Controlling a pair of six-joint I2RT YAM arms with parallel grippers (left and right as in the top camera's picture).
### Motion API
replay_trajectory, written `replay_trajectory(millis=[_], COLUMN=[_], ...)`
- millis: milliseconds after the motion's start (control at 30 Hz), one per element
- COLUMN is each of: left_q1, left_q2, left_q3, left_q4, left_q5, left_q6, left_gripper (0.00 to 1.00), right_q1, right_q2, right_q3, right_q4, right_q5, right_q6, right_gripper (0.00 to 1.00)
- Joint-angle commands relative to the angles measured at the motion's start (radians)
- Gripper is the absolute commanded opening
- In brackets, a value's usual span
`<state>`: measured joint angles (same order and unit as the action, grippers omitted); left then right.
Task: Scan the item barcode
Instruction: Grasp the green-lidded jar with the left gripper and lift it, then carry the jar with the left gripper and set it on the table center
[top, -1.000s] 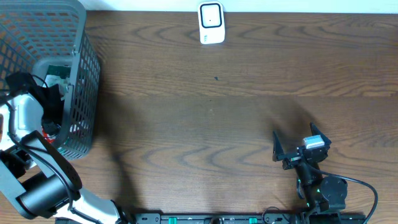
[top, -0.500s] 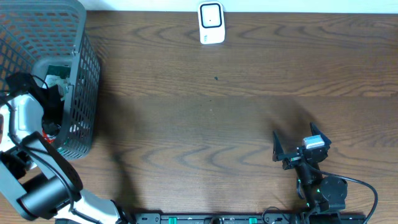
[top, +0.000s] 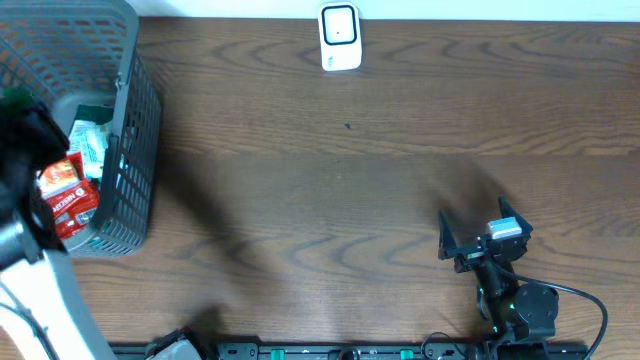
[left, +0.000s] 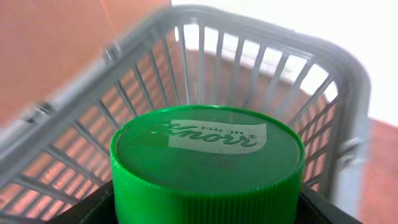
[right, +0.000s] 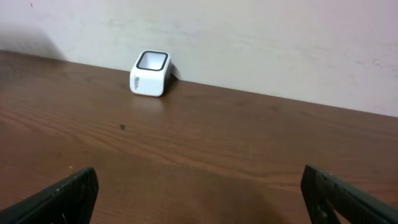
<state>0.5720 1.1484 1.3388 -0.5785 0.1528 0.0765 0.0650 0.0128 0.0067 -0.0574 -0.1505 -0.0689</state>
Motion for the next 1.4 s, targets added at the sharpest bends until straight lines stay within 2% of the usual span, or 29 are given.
replay_trajectory(millis=[0, 167, 500, 633, 867, 1100, 1367], left_q1=[-0.011, -0.102, -0.566, -0.757, -1.044, -1.205, -1.252], left_q2=[-0.108, -0.163, -0.133, -0.057, 0.142, 0.420, 0.660], left_q3=[0.022, 0.022, 0.022, 0.019, 0.006, 0.006, 0.006], left_q4=[0.019, -0.028, -0.171, -0.249, -0.259, -0.244, -0.151], left_q5=[0.111, 0.220, 0.218, 0.140, 0.004, -0.009, -0.012], left_q6=[-0.125, -0.219, -0.267, -0.330, -0.409, -0.456, -0.471], left_gripper=[0.41, 0.40, 0.40, 0.40, 0.40, 0.40, 0.40], right_q1=[0.000, 0.000, 0.000, 0.000, 0.000, 0.000, 0.000], right_q2=[-0.003, -0.003, -0.003, -0.003, -0.003, -0.003, -0.003], right_q3=[-0.001, -0.001, -0.001, -0.001, -0.001, -0.001, -0.001], right_q4=[-0.003, -0.003, -0.003, -0.003, -0.003, -0.004, -0.003], right_q5=[-0.008, -0.008, -0.008, -0.008, -0.008, -0.008, -0.008], right_q6=[0.012, 0.012, 0.012, 0.012, 0.012, 0.012, 0.012], right_gripper=[0.99, 0.99, 0.99, 0.99, 0.99, 0.99, 0.99])
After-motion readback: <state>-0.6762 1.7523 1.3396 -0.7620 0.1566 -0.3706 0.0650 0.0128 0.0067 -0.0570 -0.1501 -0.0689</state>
